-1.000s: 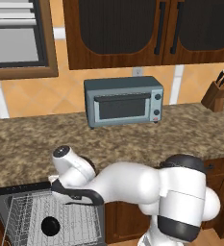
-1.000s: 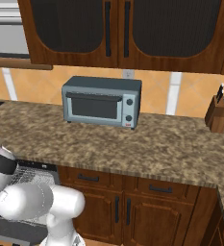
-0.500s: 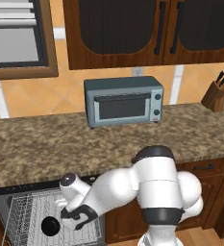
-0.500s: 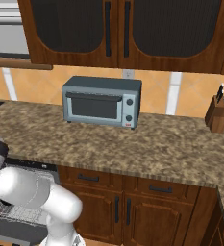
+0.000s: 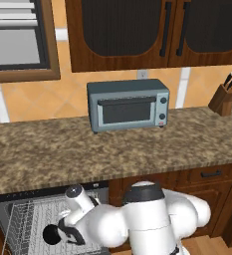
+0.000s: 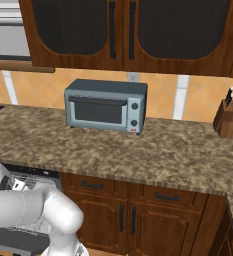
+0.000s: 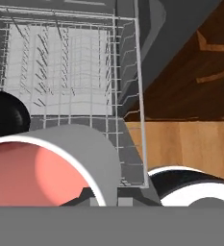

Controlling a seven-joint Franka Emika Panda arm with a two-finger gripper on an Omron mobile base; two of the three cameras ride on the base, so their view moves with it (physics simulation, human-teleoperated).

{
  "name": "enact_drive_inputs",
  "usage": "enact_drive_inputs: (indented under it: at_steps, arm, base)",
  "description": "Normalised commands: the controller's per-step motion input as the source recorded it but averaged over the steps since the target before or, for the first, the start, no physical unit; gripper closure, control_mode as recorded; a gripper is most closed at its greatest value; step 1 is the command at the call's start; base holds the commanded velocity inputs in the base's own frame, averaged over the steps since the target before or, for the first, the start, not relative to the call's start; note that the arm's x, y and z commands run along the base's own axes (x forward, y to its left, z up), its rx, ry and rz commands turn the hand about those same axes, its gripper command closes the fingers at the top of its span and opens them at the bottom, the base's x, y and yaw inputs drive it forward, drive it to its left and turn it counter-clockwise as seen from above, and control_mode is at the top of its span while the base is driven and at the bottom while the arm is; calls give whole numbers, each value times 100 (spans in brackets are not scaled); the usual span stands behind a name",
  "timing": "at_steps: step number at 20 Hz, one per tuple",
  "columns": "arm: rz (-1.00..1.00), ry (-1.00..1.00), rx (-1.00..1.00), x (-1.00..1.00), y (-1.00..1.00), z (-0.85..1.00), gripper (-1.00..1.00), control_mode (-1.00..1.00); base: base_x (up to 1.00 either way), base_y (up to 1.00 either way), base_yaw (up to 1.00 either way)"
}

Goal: Pick up the cup and bowl from the counter, place them in the dishwasher, and close the dishwasher door.

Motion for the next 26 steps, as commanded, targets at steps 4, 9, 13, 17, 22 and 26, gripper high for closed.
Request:
enact_drive_inputs:
  at_steps: [4,9,13,17,22,26]
  arm:
    - [6,-3,0,34,6,-20,100,-100]
    - [5,-2,0,41,12,-22,100,-100]
    - [4,0,0,14,13,-32,100,-100]
    - [3,0,-2,0,6,-66,100,-100]
    - [3,1,-4,0,5,-76,100,-100]
    - [3,0,-3,0,7,-74,100,-100]
  base:
    - [0,0,0]
    - [0,0,0]
    - [0,0,0]
    - [0,0,0]
    - [0,0,0]
    - [0,0,0]
